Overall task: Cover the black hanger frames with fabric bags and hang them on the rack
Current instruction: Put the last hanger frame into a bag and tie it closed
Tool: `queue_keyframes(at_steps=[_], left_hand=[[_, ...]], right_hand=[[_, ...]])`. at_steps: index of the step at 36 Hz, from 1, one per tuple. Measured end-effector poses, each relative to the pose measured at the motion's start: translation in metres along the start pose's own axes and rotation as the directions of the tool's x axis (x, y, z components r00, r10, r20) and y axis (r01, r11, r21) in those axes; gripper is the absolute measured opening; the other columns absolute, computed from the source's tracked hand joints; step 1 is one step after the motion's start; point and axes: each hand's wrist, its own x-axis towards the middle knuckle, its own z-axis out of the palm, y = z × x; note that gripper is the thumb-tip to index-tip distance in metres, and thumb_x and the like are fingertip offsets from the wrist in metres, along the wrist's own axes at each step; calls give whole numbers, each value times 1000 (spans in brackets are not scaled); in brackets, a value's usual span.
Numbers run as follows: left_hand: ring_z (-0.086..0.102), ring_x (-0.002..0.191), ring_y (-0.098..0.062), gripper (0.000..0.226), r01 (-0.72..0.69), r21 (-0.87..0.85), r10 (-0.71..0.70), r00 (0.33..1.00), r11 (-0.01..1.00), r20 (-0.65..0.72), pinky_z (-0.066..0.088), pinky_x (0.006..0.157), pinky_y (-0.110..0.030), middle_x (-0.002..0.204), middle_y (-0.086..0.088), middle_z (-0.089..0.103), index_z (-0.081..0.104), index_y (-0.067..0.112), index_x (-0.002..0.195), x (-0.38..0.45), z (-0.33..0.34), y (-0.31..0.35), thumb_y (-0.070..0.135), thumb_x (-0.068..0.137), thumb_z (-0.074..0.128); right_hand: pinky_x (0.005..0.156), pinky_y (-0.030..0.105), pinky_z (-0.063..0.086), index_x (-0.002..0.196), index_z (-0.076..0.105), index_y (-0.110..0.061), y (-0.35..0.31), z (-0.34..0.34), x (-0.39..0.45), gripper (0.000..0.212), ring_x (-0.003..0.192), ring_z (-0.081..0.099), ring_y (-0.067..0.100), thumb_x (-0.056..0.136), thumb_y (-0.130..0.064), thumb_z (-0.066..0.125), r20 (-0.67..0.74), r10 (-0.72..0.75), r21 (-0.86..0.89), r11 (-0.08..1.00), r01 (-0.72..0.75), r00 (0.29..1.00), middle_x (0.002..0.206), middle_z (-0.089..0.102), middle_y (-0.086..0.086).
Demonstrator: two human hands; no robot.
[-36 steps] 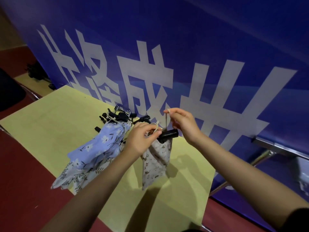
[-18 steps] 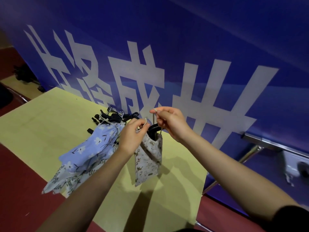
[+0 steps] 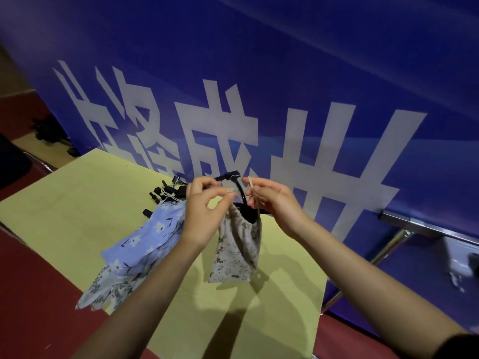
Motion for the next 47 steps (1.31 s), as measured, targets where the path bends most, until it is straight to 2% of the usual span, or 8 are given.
queue_keyframes(at_steps=[6,11,18,23,29,33,38,47], left_hand=[[52,118,-5,27,-133,-149,157,974,980,163,39,99,-14,119,9,59,68,30,105,-3,5,12,12,98,50],[61,89,-5,27,-41,-224,84,979,974,183,44,84,-16,100,5,63,68,25,110,-5,12,7,8,99,51],[61,75,-6,18,198,-330,-140,971,923,192,48,75,-21,96,-3,69,71,17,106,-17,20,-6,10,94,59],[67,83,-1,17,257,-408,-204,964,876,171,49,75,-14,88,12,74,71,19,97,-27,21,-2,5,91,63],[68,90,-4,15,289,-467,-208,954,836,217,50,78,-16,90,9,74,69,18,95,-37,16,-1,5,90,63],[67,93,-4,16,285,-494,-171,950,822,263,50,78,-15,91,11,73,69,17,96,-42,16,0,3,90,62],[66,91,-4,15,321,-514,-174,934,796,313,50,77,-17,93,5,70,67,18,100,-49,25,5,8,90,63],[65,90,-2,22,317,-454,-96,890,833,446,50,77,-14,94,18,71,68,36,97,-61,49,31,16,93,61]], right_hand=[[79,20,51,130,59,-21,-5,1,-14,33,93,68,11,98,-15,53,1,-50,-135,990,50,999,102,72,-5],[75,11,48,131,53,-21,-1,5,-28,34,90,67,0,97,-15,55,-16,-44,-221,974,39,999,97,72,-2],[85,43,50,114,57,-20,1,14,-32,19,84,62,23,96,-14,56,-16,36,-320,947,-39,999,83,65,13],[75,33,44,100,63,-15,5,17,-34,9,77,56,17,92,-13,60,-39,51,-375,925,-62,998,80,60,8],[81,41,51,86,67,-17,2,16,-41,11,81,63,25,92,-12,59,-55,51,-434,898,-70,997,84,66,18],[69,20,45,89,68,-7,-5,14,-51,13,68,58,2,94,-9,56,-89,42,-439,895,-77,995,74,63,-2],[73,35,41,89,63,8,-12,8,-67,21,73,51,19,95,-11,55,-164,35,-443,890,-105,986,77,56,10],[74,35,44,88,66,-5,-18,-10,-102,27,75,54,18,83,-30,57,-192,39,-383,917,-111,981,79,59,6]])
